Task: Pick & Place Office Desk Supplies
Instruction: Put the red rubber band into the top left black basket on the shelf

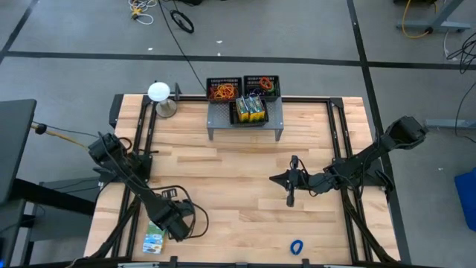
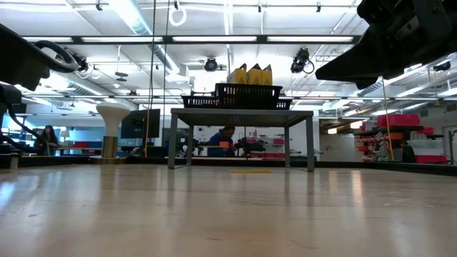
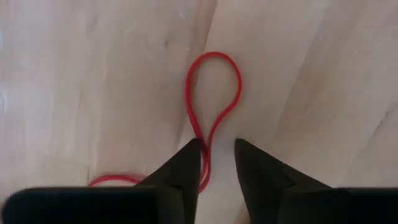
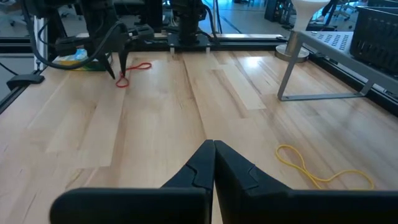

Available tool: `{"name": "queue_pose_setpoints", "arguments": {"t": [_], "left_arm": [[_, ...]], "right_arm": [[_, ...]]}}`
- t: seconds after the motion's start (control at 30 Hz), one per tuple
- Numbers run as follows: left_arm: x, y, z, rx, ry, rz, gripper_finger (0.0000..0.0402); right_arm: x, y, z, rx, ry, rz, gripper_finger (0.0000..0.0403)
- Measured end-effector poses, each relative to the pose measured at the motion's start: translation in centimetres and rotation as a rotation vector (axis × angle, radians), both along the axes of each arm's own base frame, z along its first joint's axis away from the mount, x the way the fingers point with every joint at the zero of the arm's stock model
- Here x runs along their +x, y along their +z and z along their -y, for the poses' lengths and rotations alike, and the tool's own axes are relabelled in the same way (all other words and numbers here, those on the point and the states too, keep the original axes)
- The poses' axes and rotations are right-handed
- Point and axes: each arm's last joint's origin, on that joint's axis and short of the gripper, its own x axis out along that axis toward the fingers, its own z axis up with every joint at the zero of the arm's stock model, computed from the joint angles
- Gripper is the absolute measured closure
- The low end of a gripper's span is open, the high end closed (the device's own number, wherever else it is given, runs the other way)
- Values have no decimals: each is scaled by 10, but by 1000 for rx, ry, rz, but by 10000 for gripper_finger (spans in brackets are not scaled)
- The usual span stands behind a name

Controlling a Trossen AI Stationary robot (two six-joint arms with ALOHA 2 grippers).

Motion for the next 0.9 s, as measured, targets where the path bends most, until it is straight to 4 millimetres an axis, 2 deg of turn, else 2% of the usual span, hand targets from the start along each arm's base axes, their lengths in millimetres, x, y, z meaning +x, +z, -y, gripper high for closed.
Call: {"name": "queue_pose_setpoints", "arguments": {"t": [0.23,0.3,0.43,0.7,0.8,0.9], "left_arm": [[-1,-1,-1,16,-48,-11,384],[-2,3,-3,18,-45,-10,394],[-5,22,-14,42,-7,23,397],[-3,78,-48,27,111,263,396],[-1,80,-52,-42,128,212,375],[0,68,-45,-77,92,123,337]], "right_arm": [[0,0,0,0,-1,0,391],[0,0,0,0,-1,0,391],[0,0,0,0,0,0,391],[0,0,0,0,-1,0,391],[0,0,0,0,0,0,391],[0,0,0,0,0,-1,391]]}}
